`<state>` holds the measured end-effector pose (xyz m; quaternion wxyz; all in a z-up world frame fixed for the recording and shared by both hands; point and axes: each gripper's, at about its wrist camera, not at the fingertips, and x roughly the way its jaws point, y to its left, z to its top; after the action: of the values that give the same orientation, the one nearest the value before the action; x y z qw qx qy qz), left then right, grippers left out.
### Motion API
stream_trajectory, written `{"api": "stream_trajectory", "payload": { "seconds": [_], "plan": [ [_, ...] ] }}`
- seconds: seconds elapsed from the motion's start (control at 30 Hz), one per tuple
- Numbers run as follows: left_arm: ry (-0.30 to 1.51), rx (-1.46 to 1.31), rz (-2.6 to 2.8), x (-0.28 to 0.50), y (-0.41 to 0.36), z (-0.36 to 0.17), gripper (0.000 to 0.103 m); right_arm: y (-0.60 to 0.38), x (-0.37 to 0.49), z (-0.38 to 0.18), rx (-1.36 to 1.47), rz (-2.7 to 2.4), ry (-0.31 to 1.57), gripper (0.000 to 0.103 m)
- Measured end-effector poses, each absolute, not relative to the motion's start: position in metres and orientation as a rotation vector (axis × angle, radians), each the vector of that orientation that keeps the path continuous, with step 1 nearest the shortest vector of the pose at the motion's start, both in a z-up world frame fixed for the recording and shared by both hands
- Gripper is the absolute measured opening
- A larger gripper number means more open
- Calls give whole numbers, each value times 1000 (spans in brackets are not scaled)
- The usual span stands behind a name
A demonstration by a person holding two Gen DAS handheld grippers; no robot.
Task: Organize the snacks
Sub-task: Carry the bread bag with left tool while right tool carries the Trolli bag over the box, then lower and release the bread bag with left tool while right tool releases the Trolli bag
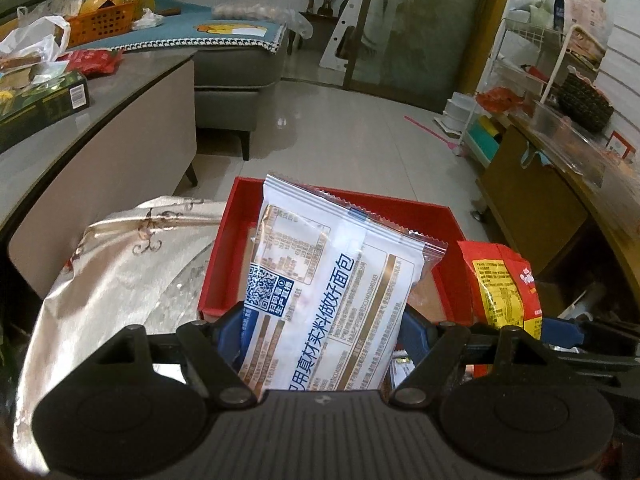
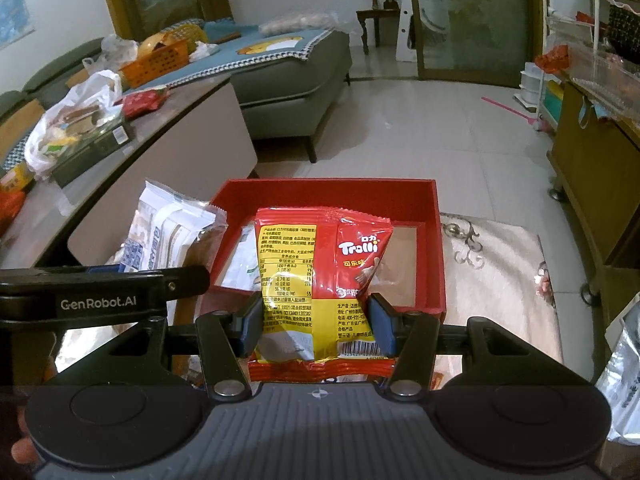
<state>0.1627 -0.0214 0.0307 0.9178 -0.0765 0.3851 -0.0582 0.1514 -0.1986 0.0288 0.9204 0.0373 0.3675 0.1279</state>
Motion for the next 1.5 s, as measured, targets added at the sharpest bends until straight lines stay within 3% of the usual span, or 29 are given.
{"api": "stream_trajectory", "payload": {
  "seconds": [1.5],
  "plan": [
    [791, -141, -64, 245, -44, 9, 70, -212, 224, 11, 96, 200, 786, 62]
  ]
}}
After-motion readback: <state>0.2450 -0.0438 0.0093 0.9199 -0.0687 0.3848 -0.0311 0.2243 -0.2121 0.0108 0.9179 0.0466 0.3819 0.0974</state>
